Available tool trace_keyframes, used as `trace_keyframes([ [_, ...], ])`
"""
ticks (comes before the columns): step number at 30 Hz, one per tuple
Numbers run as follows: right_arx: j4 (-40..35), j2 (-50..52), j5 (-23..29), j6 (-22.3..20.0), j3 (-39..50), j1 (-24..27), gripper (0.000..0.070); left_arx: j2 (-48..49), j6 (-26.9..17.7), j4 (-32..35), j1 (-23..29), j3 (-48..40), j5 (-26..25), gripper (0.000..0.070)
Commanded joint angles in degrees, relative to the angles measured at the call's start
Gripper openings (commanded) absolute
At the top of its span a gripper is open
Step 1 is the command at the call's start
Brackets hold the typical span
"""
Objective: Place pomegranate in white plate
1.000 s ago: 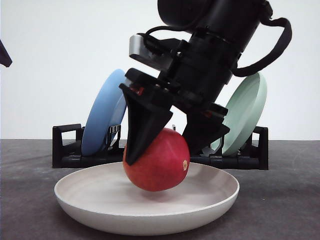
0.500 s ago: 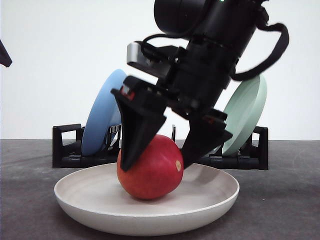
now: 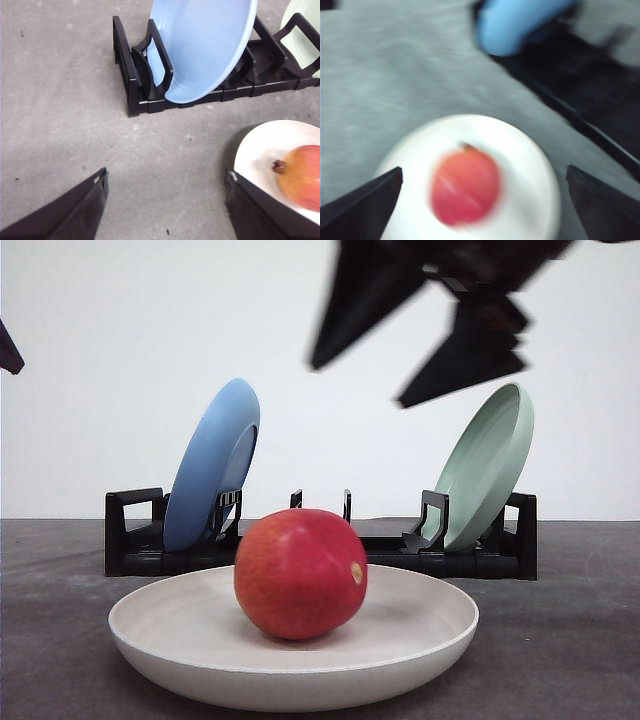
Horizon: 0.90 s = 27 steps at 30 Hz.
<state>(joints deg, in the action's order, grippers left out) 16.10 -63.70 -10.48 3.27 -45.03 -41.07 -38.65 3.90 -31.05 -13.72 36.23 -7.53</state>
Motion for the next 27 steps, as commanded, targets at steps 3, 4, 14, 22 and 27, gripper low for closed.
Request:
trace_keyframes([
  [3,-0.5,5.4,0.0,0.2,4.2,2.9,0.0611,-0.3,0.1,0.7,0.0,0.2,-0.2,0.0433],
  [4,-0.5,6.8,0.0,0.4,5.6,3.9,0.0611,-0.3,0.1,0.7,0.0,0.2,-0.2,0.0433],
  [14,-0.5,19.5,0.2,4.1,18.5,16.1,0.0588,-0.3,0.2,0.6,0.0,0.2,-0.2,0.0434],
  [22,-0.5,21.5,6.6,5.4,20.2,21.4,0.0568,-0.3,0.3,0.1,0.0,0.2,-0.2,0.0434],
  [27,-0.6,21.5,7.8,4.9,20.2,21.4,0.0027,-0.3,0.3,-1.0,0.0,0.2,-0.2,0.0041],
])
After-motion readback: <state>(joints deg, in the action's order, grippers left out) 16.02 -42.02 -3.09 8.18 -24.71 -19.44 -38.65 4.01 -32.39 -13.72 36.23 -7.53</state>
